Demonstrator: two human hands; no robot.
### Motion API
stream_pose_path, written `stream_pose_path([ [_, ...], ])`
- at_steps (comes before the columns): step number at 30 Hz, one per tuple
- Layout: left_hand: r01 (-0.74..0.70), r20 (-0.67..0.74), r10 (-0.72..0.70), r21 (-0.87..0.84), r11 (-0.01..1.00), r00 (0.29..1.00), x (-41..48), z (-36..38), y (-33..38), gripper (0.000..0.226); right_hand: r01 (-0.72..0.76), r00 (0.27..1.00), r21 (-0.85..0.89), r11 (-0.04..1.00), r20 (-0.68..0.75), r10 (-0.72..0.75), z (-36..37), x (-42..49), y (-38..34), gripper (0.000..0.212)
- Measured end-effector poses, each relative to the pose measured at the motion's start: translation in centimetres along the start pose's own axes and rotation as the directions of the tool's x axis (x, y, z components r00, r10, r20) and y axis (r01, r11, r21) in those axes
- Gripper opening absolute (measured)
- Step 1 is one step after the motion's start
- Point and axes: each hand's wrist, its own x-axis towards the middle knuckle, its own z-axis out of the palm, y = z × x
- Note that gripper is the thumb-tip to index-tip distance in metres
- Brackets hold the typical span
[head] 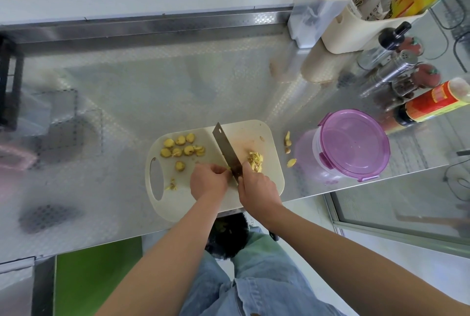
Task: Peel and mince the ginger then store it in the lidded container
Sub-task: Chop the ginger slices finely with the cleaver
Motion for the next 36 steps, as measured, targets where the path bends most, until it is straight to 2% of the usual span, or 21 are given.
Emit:
stream_pose_path([
  [4,-0.009,0.001,0.009,0.008,1.000,1.000,0.0,0.0,0.0,0.012,0.011,1.000,-0.018,1.000,-0.006,-0.011,0.2,0.1,0.2,0.010],
  [11,0.024,-0.009,-0.024,-0.021,0.999,1.000,-0.3,0.1,0.2,0.012,-0.009,1.000,0.023,1.000,-0.012,0.009,-0.2,1.5,-0.9,0.003],
  [15,0.025,-0.019,-0.025,-0.028,0.999,1.000,-0.3,0.1,0.2,0.013,0.004,0.999,0.004,1.000,-0.042,-0.004,-0.3,1.9,-0.7,0.016],
  [20,0.035,-0.010,-0.035,-0.020,0.999,0.999,-0.2,0.1,0.2,0.015,-0.001,0.995,0.062,0.998,-0.095,0.007,-0.7,1.4,0.5,0.029],
  [24,0.060,-0.026,-0.061,-0.041,0.997,0.998,-0.2,0.1,0.3,0.013,0.057,0.995,0.064,0.996,-0.080,-0.052,-1.1,0.7,0.4,0.022],
  [36,0.047,-0.013,-0.047,-0.040,0.998,0.999,-0.4,0.1,0.3,0.012,0.028,0.999,0.028,0.999,-0.034,-0.027,-0.8,0.1,0.1,0.016],
])
